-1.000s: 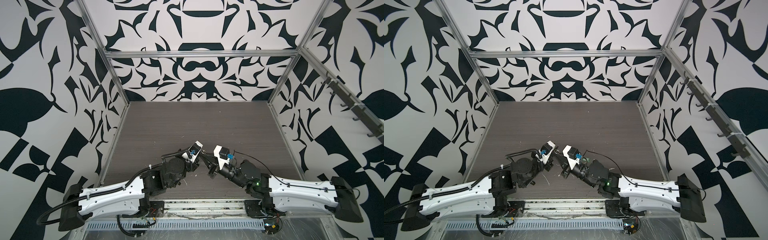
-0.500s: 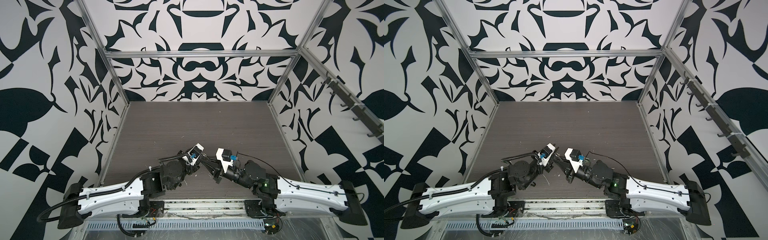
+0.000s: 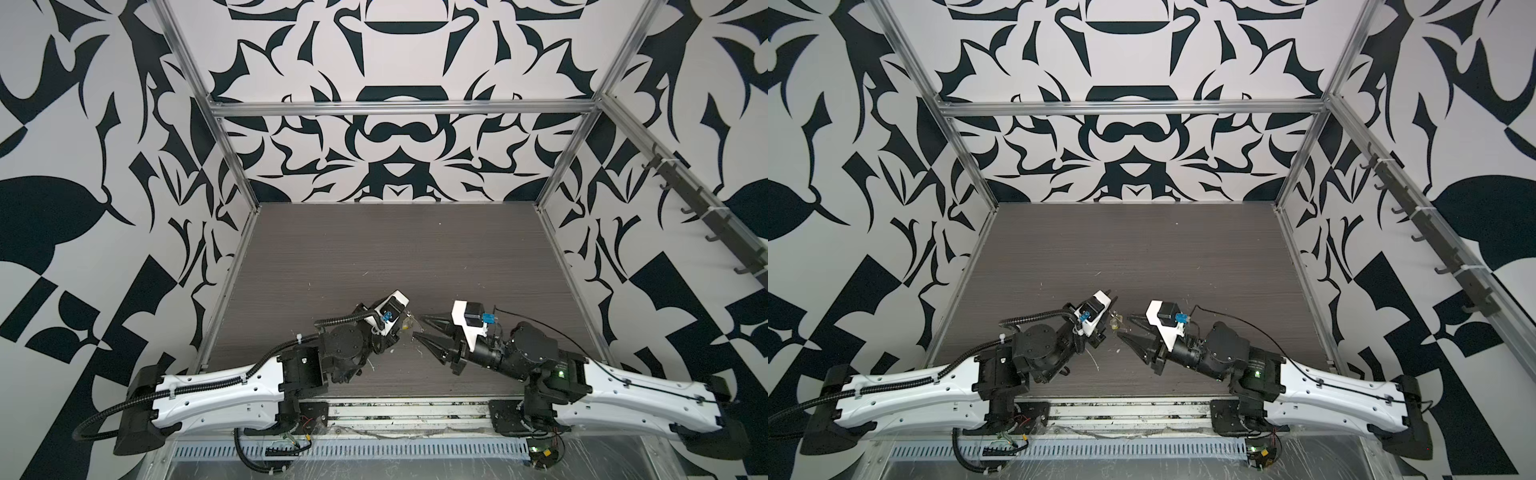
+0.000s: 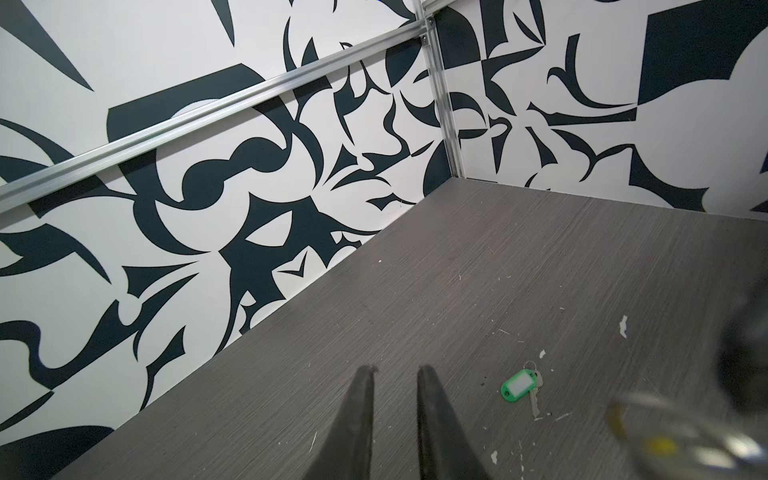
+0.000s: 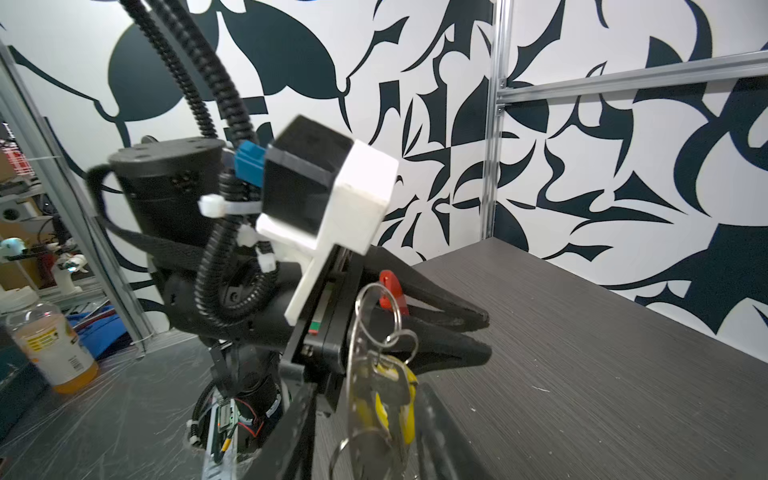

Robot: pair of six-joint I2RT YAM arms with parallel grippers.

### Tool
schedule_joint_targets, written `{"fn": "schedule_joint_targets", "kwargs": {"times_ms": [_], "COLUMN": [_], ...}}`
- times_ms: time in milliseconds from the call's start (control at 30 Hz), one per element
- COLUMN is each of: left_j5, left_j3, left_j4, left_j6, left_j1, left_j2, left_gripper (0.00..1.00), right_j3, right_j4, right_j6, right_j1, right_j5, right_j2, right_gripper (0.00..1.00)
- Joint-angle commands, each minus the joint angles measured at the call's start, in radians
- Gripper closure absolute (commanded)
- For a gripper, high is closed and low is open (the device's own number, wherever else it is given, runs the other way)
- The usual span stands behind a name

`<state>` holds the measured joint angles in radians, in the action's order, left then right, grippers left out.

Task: Remove the keys from the keyring

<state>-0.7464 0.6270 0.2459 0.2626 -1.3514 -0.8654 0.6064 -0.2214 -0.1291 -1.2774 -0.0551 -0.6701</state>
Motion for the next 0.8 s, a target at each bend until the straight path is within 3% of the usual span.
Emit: {"fn": "schedule_joint_targets", "kwargs": {"times_ms": [0, 200, 467, 600, 767], "left_j5": [0.017, 0.152, 0.358, 0.504, 0.571], "left_j3": [0.053, 0.095, 0.096, 0.049, 0.007], "left_j4": [-0.042, -0.186, -0.247, -0.220, -0.168], "left_j6": [-0.009, -0.064, -0.079, 0.016, 0.062], "left_j1": [-0.003, -0.003, -0.003, -0.003, 0.000], "left_j2": [0.031, 0.086, 0.142, 0.175, 0.224], "left_gripper": [0.98, 0.99, 1.00, 1.00, 1.00], "right_j3": [0.066, 0.078, 0.096, 0.115, 0.137], "right_j4": [0.078, 0.123, 0.114, 0.112, 0.126], "right_j6": [0.005, 0.003, -0.010, -0.022, -0.045], "right_j1": [-0.004, -0.004, -0.004, -0.004, -0.003], "right_j5": [0.053, 0.057, 0.103, 0.164, 0.249], "right_j2": [0.052, 0.134, 0.101, 0.071, 0.055], "right_gripper": [0.57, 0.57, 0.58, 0.58, 0.58]}}
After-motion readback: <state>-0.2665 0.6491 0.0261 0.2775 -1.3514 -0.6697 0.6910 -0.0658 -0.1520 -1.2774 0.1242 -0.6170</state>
